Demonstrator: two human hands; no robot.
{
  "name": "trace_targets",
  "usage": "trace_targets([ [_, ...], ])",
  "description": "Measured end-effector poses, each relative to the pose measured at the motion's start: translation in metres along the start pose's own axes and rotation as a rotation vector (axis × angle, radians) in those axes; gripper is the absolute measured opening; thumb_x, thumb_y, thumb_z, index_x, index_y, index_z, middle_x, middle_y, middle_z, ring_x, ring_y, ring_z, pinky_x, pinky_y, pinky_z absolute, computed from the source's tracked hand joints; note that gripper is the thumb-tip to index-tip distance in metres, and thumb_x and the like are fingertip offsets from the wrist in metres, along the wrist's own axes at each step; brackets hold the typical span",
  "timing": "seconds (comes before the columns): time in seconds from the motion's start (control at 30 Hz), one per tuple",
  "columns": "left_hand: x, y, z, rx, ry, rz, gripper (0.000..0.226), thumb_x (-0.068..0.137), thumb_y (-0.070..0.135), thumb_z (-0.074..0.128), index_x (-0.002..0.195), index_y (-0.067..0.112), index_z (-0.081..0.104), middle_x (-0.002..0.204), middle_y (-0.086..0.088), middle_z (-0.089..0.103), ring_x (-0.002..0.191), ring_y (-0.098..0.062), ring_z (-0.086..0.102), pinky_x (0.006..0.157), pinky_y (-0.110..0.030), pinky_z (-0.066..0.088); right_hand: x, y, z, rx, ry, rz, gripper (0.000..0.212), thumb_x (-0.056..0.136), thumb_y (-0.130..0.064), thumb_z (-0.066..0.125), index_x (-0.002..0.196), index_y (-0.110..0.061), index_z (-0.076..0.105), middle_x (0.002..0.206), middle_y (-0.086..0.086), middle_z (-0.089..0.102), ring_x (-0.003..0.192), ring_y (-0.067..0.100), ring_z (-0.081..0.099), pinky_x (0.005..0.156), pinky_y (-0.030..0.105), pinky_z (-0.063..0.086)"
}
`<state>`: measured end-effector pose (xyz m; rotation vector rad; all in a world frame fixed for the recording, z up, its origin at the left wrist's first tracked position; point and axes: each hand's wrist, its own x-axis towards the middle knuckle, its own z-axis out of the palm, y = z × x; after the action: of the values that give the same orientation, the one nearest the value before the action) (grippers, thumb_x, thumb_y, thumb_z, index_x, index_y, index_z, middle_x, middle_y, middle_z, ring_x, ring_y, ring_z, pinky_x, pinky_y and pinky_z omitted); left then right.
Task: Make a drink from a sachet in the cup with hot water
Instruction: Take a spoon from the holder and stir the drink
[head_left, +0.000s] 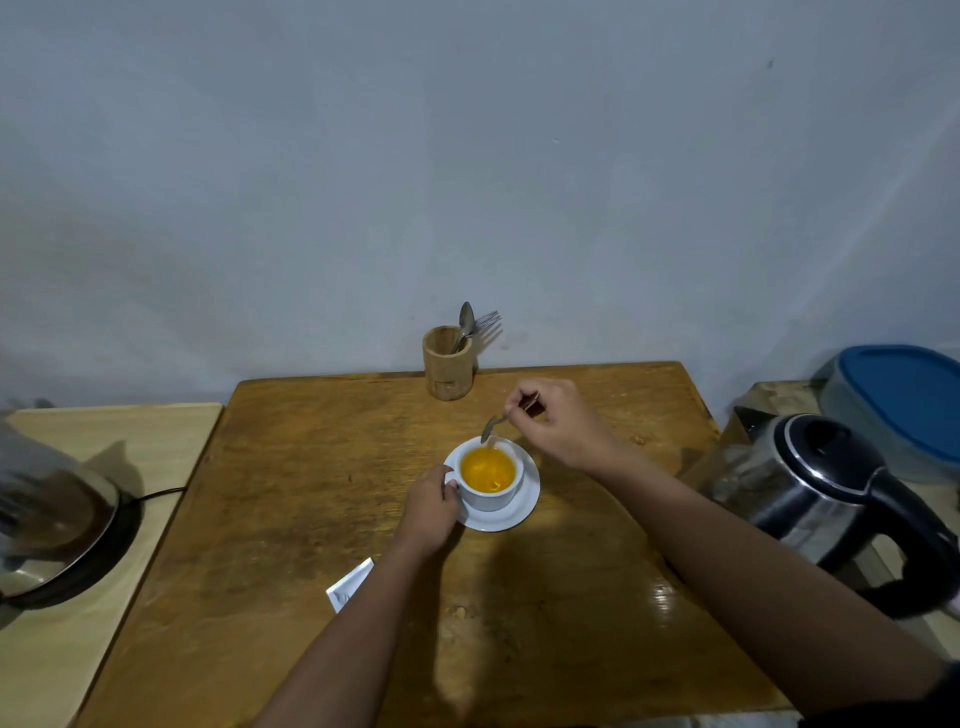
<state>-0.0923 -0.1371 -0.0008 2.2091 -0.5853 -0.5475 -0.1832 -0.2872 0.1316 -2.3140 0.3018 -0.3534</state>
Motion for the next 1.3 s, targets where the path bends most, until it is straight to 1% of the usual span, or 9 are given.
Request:
trace_targets([
  [0.13, 0.000, 0.001, 0.001, -0.010, 0.005, -0.005, 0.031, 0.095, 0.017, 0.041, 0.121, 0.007, 0.054, 0.124, -0.015, 0.058, 0.109, -0.024, 0.054, 0.087, -0.029, 0.040, -0.002, 0.001, -0.003, -0.002, 0.010, 0.013, 0.015, 0.090, -0.015, 0.055, 0.083, -0.007, 0.065, 0.079, 0.007, 0.066, 0.072, 0.018, 0.059, 0.066, 0.031, 0.049],
  [0.3, -0.005, 0.002, 0.002, -0.032, 0.040, 0.026, 0.029, 0.096, 0.015, 0.041, 0.120, 0.007, 0.054, 0.122, -0.015, 0.057, 0.100, -0.016, 0.047, 0.085, -0.026, 0.036, -0.010, 0.019, 0.002, 0.245, 0.225, 0.280, 0.024, 0.095, -0.022, 0.049, 0.081, -0.007, 0.062, 0.065, -0.001, 0.063, 0.054, 0.002, 0.062, 0.062, 0.021, 0.055],
  [0.6, -0.008, 0.004, 0.002, -0.130, 0.053, -0.037, 0.032, 0.095, 0.017, 0.043, 0.125, 0.008, 0.052, 0.127, -0.013, 0.055, 0.109, -0.021, 0.051, 0.088, -0.028, 0.039, -0.056, 0.065, -0.012, 1.041, 0.646, 0.575, 0.023, 0.097, -0.013, 0.041, 0.082, -0.006, 0.057, 0.087, 0.014, 0.065, 0.067, 0.012, 0.072, 0.063, 0.016, 0.058],
  [0.73, -0.008, 0.004, 0.002, -0.143, 0.049, -0.048, 0.033, 0.096, 0.017, 0.042, 0.126, 0.008, 0.053, 0.127, -0.013, 0.056, 0.114, -0.024, 0.052, 0.088, -0.028, 0.039, -0.091, 0.085, 0.011, 0.980, 0.827, 0.694, 0.018, 0.087, -0.022, 0.056, 0.076, -0.022, 0.070, 0.107, 0.020, 0.064, 0.082, 0.014, 0.068, 0.076, 0.020, 0.058],
  [0.83, -0.007, 0.002, 0.003, -0.151, 0.058, -0.045, 0.033, 0.096, 0.018, 0.042, 0.126, 0.009, 0.053, 0.126, -0.012, 0.057, 0.113, -0.023, 0.052, 0.089, -0.029, 0.041, -0.104, 0.099, 0.032, 1.062, 0.947, 0.837, 0.015, 0.089, -0.010, 0.054, 0.082, -0.012, 0.067, 0.112, 0.025, 0.063, 0.079, 0.015, 0.067, 0.055, 0.011, 0.053],
  [0.93, -0.008, 0.000, 0.003, -0.160, 0.068, -0.031, 0.032, 0.095, 0.019, 0.044, 0.124, 0.010, 0.054, 0.124, -0.011, 0.058, 0.112, -0.023, 0.054, 0.091, -0.032, 0.044, -0.107, 0.099, 0.047, 1.093, 0.931, 0.924, 0.016, 0.092, -0.005, 0.049, 0.100, -0.003, 0.063, 0.107, 0.014, 0.061, 0.086, 0.013, 0.063, 0.053, 0.011, 0.053],
  [1.07, -0.009, -0.003, 0.004, -0.172, 0.109, -0.018, 0.032, 0.094, 0.019, 0.046, 0.122, 0.008, 0.057, 0.123, -0.011, 0.059, 0.112, -0.023, 0.054, 0.092, -0.033, 0.044, -0.107, 0.100, 0.063, 1.059, 0.871, 1.015, 0.023, 0.092, -0.001, 0.048, 0.114, -0.005, 0.057, 0.099, 0.006, 0.060, 0.091, 0.014, 0.063, 0.073, 0.026, 0.055],
  [1.17, -0.011, -0.003, 0.003, -0.233, 0.139, -0.038, 0.033, 0.093, 0.017, 0.049, 0.123, 0.008, 0.058, 0.123, -0.010, 0.059, 0.107, -0.017, 0.053, 0.090, -0.029, 0.043, -0.108, 0.108, 0.071, 0.750, 0.659, 1.112, 0.021, 0.088, -0.002, 0.055, 0.108, -0.009, 0.058, 0.110, 0.009, 0.060, 0.099, 0.021, 0.062, 0.086, 0.034, 0.053],
  [1.3, -0.012, -0.004, 0.003, -0.311, 0.165, -0.079, 0.036, 0.091, 0.017, 0.053, 0.126, 0.007, 0.056, 0.127, -0.010, 0.057, 0.114, -0.019, 0.053, 0.092, -0.027, 0.041, -0.105, 0.108, 0.075, 0.342, 0.390, 1.049, 0.026, 0.081, -0.002, 0.065, 0.107, -0.005, 0.059, 0.101, 0.010, 0.060, 0.088, 0.024, 0.057, 0.074, 0.038, 0.051],
])
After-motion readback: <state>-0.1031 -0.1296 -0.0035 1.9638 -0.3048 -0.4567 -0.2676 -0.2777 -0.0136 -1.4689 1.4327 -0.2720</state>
